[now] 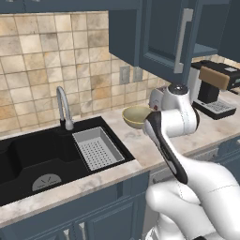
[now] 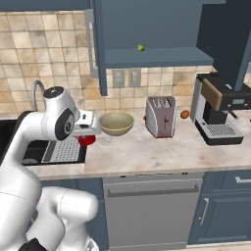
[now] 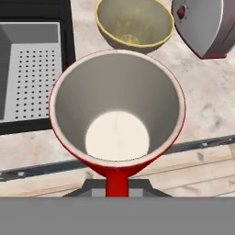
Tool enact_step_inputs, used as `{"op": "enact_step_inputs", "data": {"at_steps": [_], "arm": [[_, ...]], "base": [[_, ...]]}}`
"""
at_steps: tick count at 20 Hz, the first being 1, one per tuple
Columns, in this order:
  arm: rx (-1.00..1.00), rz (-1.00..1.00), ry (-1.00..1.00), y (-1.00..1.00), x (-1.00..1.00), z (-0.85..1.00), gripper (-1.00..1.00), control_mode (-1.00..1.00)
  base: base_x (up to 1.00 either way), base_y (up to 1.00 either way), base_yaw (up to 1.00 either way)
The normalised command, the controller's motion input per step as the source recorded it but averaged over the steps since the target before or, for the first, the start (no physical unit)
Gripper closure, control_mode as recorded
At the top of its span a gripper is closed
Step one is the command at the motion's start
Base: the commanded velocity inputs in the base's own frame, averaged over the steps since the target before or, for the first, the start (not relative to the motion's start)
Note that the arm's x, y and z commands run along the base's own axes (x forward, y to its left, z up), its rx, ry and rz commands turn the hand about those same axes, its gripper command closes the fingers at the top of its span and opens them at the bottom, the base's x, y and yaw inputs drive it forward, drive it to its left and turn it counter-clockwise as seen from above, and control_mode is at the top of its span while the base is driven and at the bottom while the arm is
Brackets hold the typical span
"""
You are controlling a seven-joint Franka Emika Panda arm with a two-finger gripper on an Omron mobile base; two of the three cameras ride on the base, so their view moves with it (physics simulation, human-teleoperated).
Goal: Pick the mug and place it in the sink. Pick the bowl and place it in the open cabinet and then close the cabinet.
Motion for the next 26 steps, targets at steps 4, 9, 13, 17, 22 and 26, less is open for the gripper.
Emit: {"op": "enact_step_inputs", "data": {"at_steps": [4, 9, 13, 17, 22, 26], "arm": [[0.0, 0.02, -0.01, 0.0, 0.0, 0.17, 1.0, -1.0], [0.0, 0.06, 0.0, 0.01, 0.0, 0.12, 1.0, -1.0], [0.0, 0.13, 0.0, 0.0, 0.0, 0.04, 1.0, -1.0], [0.0, 0.14, 0.0, 0.0, 0.0, 0.01, 1.0, -1.0], [0.0, 0.05, 0.0, 0.0, 0.0, 0.0, 1.0, 1.0], [0.0, 0.0, 0.0, 0.0, 0.0, 0.0, 1.0, 1.0]], "base": [[0.0, 0.0, 0.0], [0.0, 0.0, 0.0], [0.0, 0.0, 0.0], [0.0, 0.0, 0.0], [-0.03, 0.22, 0.07], [-0.03, 0.74, 0.26]]}}
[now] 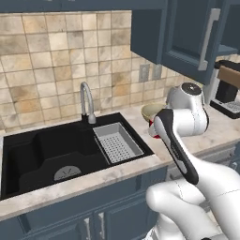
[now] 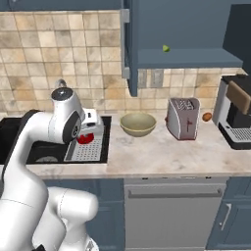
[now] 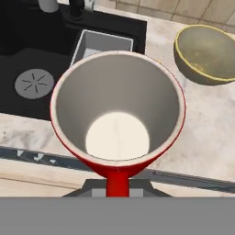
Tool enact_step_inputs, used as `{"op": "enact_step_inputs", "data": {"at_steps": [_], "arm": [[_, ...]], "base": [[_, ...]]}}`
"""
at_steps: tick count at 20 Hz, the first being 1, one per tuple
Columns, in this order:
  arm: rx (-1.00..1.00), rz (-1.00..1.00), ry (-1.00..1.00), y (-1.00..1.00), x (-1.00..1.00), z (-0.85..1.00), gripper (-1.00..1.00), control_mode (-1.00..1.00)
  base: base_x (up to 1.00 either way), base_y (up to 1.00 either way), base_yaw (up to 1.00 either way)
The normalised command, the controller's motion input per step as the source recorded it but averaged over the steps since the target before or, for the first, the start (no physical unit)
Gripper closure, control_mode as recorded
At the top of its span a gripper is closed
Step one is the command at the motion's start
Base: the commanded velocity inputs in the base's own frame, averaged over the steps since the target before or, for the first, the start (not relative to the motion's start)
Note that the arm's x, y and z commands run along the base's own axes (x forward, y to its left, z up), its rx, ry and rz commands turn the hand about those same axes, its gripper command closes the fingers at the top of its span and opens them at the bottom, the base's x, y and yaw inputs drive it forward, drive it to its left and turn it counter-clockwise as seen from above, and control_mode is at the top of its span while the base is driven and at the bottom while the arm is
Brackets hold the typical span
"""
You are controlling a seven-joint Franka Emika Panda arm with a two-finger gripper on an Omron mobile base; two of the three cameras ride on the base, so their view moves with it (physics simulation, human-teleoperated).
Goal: Pick the mug and place it in the sink. Pick the bowl and place it in the open cabinet and then close the cabinet.
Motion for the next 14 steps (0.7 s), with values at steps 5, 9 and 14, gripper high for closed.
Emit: {"op": "enact_step_inputs", "data": {"at_steps": [5, 9, 14], "arm": [[0.0, 0.0, 0.0, 0.0, 0.0, 0.0, 1.0, 1.0], [0.0, 0.0, 0.0, 0.0, 0.0, 0.0, 1.0, 1.0], [0.0, 0.0, 0.0, 0.0, 0.0, 0.0, 1.0, 1.0]], "base": [[0.0, 0.5, 0.29], [0.0, 0.3, 0.25], [0.03, 0.21, 0.17]]}}
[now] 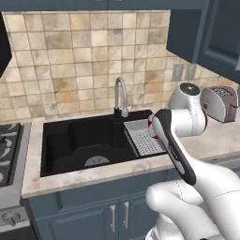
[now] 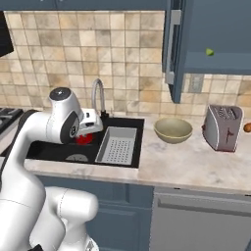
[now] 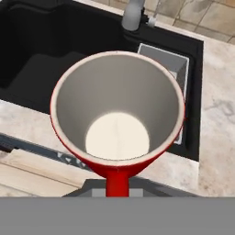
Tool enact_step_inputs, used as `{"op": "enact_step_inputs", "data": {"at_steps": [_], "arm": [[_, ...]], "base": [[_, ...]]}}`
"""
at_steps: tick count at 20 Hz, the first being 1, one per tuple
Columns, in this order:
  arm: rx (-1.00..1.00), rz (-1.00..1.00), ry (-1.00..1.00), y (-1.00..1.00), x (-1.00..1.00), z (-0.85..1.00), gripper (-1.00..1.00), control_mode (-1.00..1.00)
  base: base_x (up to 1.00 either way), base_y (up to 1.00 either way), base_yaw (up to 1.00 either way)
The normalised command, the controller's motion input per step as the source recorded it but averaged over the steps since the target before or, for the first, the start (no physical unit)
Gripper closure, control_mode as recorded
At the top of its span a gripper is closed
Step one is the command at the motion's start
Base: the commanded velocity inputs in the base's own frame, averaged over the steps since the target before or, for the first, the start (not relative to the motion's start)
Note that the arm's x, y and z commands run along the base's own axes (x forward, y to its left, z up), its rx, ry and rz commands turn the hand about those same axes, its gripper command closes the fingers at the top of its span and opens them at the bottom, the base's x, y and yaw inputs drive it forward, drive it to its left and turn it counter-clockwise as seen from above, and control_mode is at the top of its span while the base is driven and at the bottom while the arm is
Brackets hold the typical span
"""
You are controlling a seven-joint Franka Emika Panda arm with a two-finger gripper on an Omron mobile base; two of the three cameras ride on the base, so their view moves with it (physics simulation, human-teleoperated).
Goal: Pick the mug and place it in the sink. Pick the bowl and place it in the open cabinet and then close the cabinet.
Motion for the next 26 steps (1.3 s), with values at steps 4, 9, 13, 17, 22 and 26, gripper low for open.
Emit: {"op": "enact_step_inputs", "data": {"at_steps": [4, 9, 13, 17, 22, 26], "arm": [[0.0, 0.0, 0.0, 0.0, 0.0, 0.0, 1.0, 1.0], [0.0, 0.0, 0.0, 0.0, 0.0, 0.0, 1.0, 1.0], [0.0, 0.0, 0.0, 0.0, 0.0, 0.0, 1.0, 1.0], [0.0, 0.0, 0.0, 0.0, 0.0, 0.0, 1.0, 1.0], [0.0, 0.0, 0.0, 0.0, 0.0, 0.0, 1.0, 1.0], [0.0, 0.0, 0.0, 0.0, 0.0, 0.0, 1.0, 1.0]], "base": [[0.12, 0.29, 0.07], [0.34, 0.7, 0.04], [0.47, 0.9, 0.0], [0.68, 0.74, 0.0], [0.96, 0.08, 0.0], [1.0, -0.1, 0.0]]}}
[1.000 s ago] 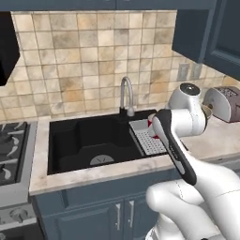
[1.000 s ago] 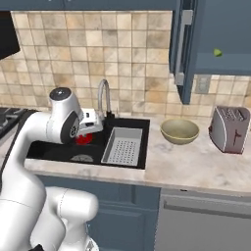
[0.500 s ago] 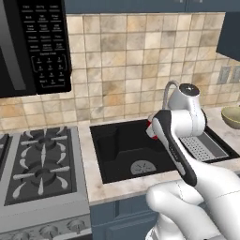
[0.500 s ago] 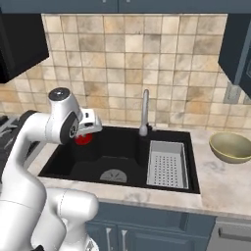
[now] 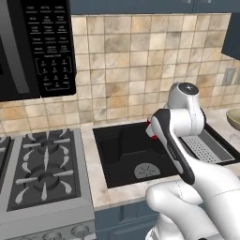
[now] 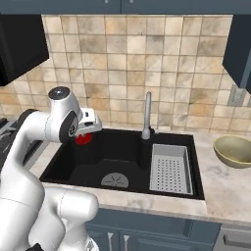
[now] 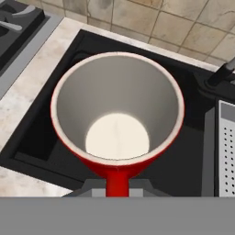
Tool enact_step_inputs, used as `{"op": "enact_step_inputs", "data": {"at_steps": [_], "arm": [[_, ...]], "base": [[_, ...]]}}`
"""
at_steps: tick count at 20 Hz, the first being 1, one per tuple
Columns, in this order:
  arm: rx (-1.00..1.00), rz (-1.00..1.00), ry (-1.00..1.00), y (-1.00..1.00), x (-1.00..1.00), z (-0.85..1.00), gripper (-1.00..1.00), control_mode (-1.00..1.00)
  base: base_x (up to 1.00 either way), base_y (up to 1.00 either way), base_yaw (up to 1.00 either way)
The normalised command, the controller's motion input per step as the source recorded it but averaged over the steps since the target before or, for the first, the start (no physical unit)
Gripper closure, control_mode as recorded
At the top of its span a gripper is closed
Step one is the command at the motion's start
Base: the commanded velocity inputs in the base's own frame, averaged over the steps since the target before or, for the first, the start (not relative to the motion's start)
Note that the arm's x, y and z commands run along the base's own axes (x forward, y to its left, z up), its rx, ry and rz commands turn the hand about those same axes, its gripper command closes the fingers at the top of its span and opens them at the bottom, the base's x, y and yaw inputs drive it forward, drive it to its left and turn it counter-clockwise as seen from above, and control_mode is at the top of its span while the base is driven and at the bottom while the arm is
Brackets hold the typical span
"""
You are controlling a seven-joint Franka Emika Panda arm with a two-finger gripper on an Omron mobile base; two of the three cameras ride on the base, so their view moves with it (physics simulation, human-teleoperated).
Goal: Pick the mug and place it in the sink. Pick the bowl and place it in the open cabinet and then close the cabinet.
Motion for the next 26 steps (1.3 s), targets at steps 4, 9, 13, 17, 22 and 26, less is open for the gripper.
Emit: {"op": "enact_step_inputs", "data": {"at_steps": [4, 9, 13, 17, 22, 26], "arm": [[0.0, 0.0, 0.0, 0.0, 0.0, 0.0, 1.0, 1.0], [0.0, 0.0, 0.0, 0.0, 0.0, 0.0, 1.0, 1.0], [0.0, 0.0, 0.0, 0.0, 0.0, 0.0, 1.0, 1.0], [0.0, 0.0, 0.0, 0.0, 0.0, 0.0, 1.0, 1.0], [0.0, 0.0, 0.0, 0.0, 0.0, 0.0, 1.0, 1.0], [0.0, 0.0, 0.0, 0.0, 0.0, 0.0, 1.0, 1.0]], "base": [[1.0, -0.01, 0.0], [0.98, 0.0, -0.05], [0.86, 0.0, -0.16], [0.71, 0.04, -0.25], [0.56, 0.01, -0.19], [0.56, 0.0, -0.17]]}}
